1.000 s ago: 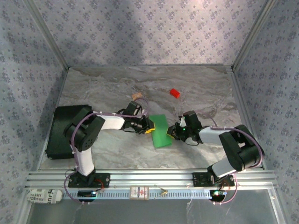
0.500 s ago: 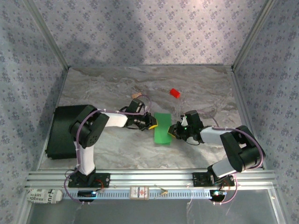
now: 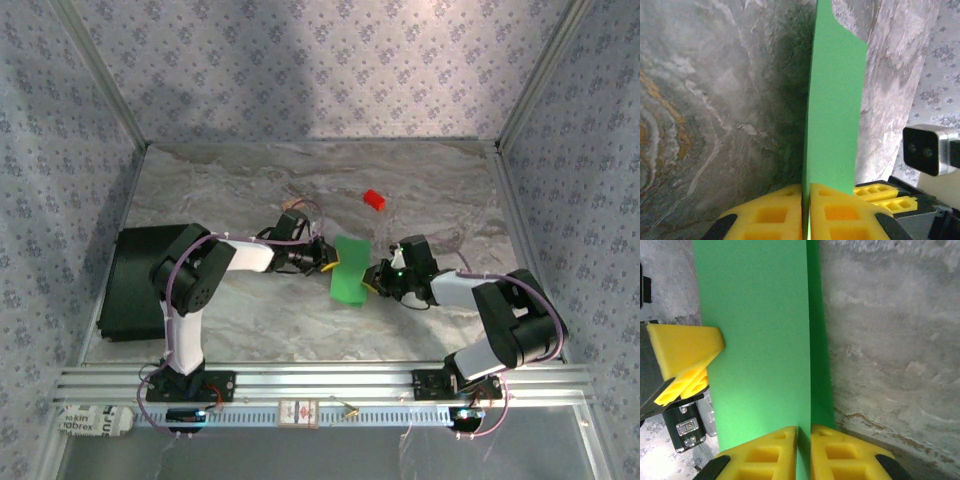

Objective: Fold a paper plane with a square sheet of paper (pick it up from the middle)
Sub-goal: Fold the triangle a second time at the center of the table.

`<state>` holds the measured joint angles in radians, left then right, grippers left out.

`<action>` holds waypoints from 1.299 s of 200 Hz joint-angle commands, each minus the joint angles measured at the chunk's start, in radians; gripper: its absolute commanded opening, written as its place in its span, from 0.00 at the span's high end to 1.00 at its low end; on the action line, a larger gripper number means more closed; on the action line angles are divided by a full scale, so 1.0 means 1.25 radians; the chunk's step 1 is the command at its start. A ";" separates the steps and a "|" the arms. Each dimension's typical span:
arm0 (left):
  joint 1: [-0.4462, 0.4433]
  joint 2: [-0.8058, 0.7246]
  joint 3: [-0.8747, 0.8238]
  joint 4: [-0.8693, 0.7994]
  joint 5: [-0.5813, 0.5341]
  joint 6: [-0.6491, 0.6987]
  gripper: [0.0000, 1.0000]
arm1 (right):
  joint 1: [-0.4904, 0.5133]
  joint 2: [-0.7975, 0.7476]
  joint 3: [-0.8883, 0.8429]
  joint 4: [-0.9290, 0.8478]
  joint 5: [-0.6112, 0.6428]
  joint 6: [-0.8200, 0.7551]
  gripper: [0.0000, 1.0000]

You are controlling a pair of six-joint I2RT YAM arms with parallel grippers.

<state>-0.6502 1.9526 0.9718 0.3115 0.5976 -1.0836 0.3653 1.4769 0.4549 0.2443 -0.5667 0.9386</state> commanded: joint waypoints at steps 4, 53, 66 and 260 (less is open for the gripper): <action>-0.006 0.006 -0.020 0.080 -0.029 -0.054 0.89 | -0.016 -0.008 0.007 0.006 -0.026 -0.009 0.85; -0.020 -0.011 -0.078 0.158 -0.070 -0.115 0.89 | -0.026 -0.003 0.020 0.006 -0.056 -0.027 0.85; -0.026 -0.020 -0.086 0.154 -0.085 -0.115 0.89 | -0.027 0.001 0.023 0.006 -0.061 -0.031 0.85; -0.139 -0.264 -0.050 -0.255 -0.281 0.385 0.49 | -0.027 0.033 0.053 0.011 -0.092 -0.026 0.81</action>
<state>-0.7410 1.6833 0.8383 0.1307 0.3305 -0.8722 0.3378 1.5150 0.4900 0.2661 -0.6590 0.9195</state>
